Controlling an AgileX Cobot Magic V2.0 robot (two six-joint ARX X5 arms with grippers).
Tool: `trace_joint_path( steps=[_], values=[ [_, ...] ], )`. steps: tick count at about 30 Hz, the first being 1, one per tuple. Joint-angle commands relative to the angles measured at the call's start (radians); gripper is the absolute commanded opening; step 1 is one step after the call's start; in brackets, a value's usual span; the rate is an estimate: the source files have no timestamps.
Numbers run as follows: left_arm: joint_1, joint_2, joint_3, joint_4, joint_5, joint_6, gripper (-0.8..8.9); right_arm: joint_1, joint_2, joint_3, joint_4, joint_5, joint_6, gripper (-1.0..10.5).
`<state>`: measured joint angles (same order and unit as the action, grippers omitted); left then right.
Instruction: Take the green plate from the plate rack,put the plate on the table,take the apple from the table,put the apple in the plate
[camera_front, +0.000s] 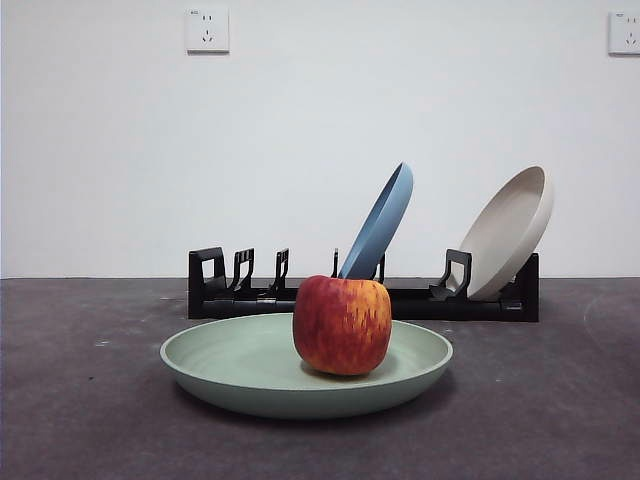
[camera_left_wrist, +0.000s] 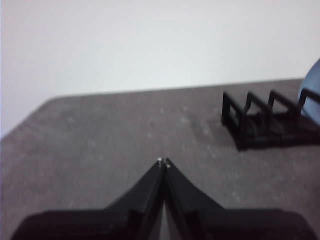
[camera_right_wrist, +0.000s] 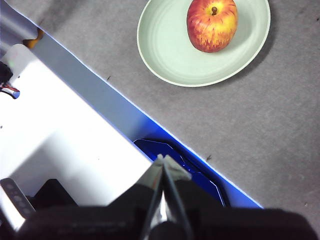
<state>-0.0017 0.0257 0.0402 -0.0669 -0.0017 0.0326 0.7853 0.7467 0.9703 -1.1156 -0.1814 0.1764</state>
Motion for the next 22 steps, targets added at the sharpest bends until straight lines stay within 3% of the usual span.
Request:
trace_joint_path(
  steps=[1,8,22],
  values=[
    [0.004,-0.006,-0.032,-0.002,0.005,-0.030,-0.03,0.002,-0.002,0.002,0.003,0.000,0.008,0.0],
    [0.004,-0.021,-0.037,-0.124,0.005,-0.033,-0.03,0.002,-0.002,0.002,0.003,0.000,0.008,0.0],
    [0.003,-0.023,-0.037,-0.118,0.005,-0.063,-0.03,0.002,-0.002,0.002,0.003,0.000,0.008,0.0]
  ],
)
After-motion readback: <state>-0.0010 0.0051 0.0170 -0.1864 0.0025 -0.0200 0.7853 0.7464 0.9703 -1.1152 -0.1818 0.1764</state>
